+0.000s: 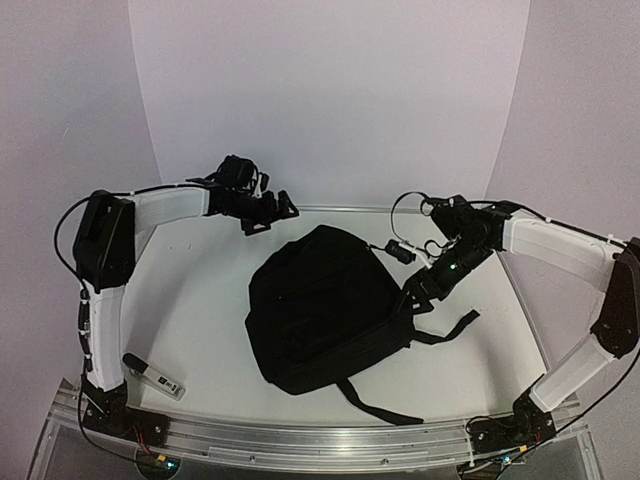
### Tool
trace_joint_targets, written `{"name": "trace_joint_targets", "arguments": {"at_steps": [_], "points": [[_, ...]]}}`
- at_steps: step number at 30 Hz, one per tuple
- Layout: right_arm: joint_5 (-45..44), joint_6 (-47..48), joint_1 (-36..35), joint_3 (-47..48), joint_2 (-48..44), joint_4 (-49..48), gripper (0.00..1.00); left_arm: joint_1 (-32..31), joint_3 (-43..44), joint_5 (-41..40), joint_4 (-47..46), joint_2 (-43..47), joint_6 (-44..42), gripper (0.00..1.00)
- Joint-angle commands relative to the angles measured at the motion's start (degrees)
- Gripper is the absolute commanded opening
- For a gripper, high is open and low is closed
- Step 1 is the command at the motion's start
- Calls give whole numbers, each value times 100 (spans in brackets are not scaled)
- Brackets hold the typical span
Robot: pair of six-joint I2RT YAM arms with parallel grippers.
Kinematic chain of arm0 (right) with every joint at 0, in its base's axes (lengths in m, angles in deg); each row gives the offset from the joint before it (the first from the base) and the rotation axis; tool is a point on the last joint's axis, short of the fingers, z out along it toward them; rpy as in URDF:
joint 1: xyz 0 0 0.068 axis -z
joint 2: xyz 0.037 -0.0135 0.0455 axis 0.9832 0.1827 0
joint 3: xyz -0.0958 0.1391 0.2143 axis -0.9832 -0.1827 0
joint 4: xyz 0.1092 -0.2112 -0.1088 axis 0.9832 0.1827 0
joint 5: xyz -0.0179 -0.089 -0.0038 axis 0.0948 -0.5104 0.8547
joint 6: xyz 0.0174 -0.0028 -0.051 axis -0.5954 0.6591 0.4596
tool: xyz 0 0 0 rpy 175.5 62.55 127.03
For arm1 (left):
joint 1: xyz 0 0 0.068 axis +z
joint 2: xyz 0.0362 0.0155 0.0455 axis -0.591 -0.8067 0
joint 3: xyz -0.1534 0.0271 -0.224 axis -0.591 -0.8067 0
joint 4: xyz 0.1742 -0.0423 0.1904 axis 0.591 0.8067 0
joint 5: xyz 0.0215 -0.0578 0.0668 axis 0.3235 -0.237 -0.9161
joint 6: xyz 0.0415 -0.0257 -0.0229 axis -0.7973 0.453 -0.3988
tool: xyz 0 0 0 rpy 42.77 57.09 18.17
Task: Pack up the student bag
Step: Adjust the student bag at the center of the board.
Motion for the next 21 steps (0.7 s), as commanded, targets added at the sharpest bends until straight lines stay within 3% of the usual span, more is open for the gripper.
{"name": "trace_joint_targets", "arguments": {"at_steps": [1, 5, 11, 18, 21], "points": [[-479, -90, 117, 975, -291, -237, 97, 116, -549, -548, 451, 1348, -328, 100], [-984, -144, 350, 1596, 202, -244, 98, 126, -1266, -548, 486, 2065, -203, 100], [-1475, -189, 576, 2162, 1138, -275, 98, 124, -3014, -242, -66, 3075, 384, 100], [-857, -349, 613, 2144, 1940, -297, 94, -9, -5145, 302, -1581, 3778, 1361, 100], [-308, -426, 611, 1868, 2088, -325, 90, -217, -5347, 345, -2047, 3510, 1482, 100]]}}
